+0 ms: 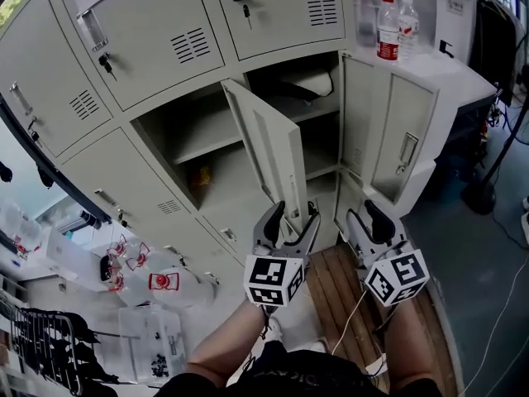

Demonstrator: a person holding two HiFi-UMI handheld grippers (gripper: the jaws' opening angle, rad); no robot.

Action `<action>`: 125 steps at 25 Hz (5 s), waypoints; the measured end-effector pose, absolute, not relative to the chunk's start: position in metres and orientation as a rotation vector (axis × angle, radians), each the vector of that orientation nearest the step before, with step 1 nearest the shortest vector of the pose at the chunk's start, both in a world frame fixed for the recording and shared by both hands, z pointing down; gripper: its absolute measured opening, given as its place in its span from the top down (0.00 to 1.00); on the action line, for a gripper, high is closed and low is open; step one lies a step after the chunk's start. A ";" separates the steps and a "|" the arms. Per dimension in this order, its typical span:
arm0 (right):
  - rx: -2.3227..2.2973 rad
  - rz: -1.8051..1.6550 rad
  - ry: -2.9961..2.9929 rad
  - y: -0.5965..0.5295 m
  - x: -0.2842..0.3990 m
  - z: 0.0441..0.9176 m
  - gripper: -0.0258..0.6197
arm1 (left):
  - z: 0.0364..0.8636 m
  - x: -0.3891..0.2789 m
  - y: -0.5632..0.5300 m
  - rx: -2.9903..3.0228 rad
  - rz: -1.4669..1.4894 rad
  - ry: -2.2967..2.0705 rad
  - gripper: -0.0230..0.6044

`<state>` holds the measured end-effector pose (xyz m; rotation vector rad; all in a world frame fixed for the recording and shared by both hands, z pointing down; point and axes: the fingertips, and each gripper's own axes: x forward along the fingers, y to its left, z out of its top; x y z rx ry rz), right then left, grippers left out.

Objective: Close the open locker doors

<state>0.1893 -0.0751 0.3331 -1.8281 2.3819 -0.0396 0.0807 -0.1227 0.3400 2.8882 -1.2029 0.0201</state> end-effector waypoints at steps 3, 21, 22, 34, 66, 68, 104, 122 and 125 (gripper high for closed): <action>-1.862 -0.050 2.351 -0.081 0.192 0.335 0.71 | 0.341 0.087 -0.133 2.907 0.038 -1.180 0.48; -1.954 -0.055 2.290 -0.080 0.192 0.328 0.71 | 0.345 0.090 -0.158 2.900 0.053 -1.158 0.56; -1.953 -0.056 2.292 -0.080 0.192 0.328 0.71 | 0.345 0.090 -0.157 2.899 0.053 -1.153 0.57; -1.875 -0.074 2.371 -0.088 0.166 0.331 0.71 | 0.345 0.063 -0.143 2.883 0.037 -1.196 0.67; -1.561 -0.076 2.608 -0.155 0.013 0.321 0.71 | 0.342 -0.104 -0.173 2.682 -0.031 -1.568 0.79; -1.552 -0.076 2.615 -0.162 0.005 0.320 0.71 | 0.342 -0.113 -0.179 2.674 -0.034 -1.578 0.79; -1.637 -0.093 2.586 -0.277 -0.119 0.322 0.71 | 0.339 -0.198 -0.276 2.796 -0.066 -1.337 0.73; -1.569 -0.130 2.627 -0.306 -0.132 0.326 0.71 | 0.338 -0.225 -0.292 2.737 -0.022 -1.487 0.63; -1.552 -0.138 2.636 -0.313 -0.134 0.326 0.71 | 0.337 -0.233 -0.293 2.714 -0.030 -1.523 0.63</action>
